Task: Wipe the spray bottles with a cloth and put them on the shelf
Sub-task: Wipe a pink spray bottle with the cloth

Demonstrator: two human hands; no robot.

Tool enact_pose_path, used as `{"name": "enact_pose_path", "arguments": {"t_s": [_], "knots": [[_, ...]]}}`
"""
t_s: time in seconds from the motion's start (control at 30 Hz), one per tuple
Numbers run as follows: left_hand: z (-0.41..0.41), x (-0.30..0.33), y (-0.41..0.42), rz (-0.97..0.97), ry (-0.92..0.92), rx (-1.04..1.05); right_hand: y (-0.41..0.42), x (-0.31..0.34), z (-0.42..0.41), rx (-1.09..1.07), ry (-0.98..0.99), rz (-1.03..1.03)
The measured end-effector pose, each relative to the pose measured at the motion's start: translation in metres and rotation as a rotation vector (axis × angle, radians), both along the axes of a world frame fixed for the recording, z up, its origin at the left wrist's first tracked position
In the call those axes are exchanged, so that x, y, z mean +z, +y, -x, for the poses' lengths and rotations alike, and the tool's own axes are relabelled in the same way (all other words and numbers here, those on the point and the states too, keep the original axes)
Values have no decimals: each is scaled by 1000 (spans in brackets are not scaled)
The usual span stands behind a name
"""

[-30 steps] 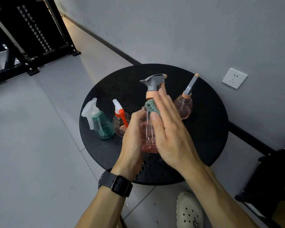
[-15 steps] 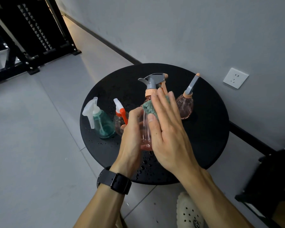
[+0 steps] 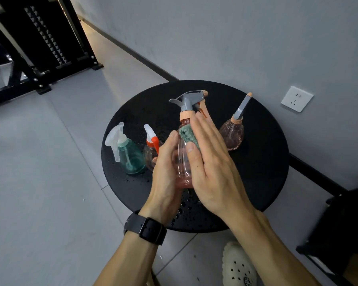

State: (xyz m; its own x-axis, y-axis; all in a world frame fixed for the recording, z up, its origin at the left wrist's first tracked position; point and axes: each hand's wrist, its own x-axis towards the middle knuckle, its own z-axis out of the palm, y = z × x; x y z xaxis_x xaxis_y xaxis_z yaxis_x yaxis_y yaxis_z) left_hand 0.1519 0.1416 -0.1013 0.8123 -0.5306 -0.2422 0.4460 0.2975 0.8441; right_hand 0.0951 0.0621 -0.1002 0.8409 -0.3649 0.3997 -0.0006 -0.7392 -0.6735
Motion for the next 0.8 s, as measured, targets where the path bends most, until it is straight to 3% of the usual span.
{"name": "enact_pose_path", "arguments": {"t_s": [0.23,0.47,0.8], "knots": [[-3,4,1,118,-3,-57,9,-3,0,-58,-19,105],[-2,-5,1,90,3,-58,4,4,-1,-50,-51,195],[2,-3,2,-53,-65,-160,-6,8,-3,17,18,60]]}}
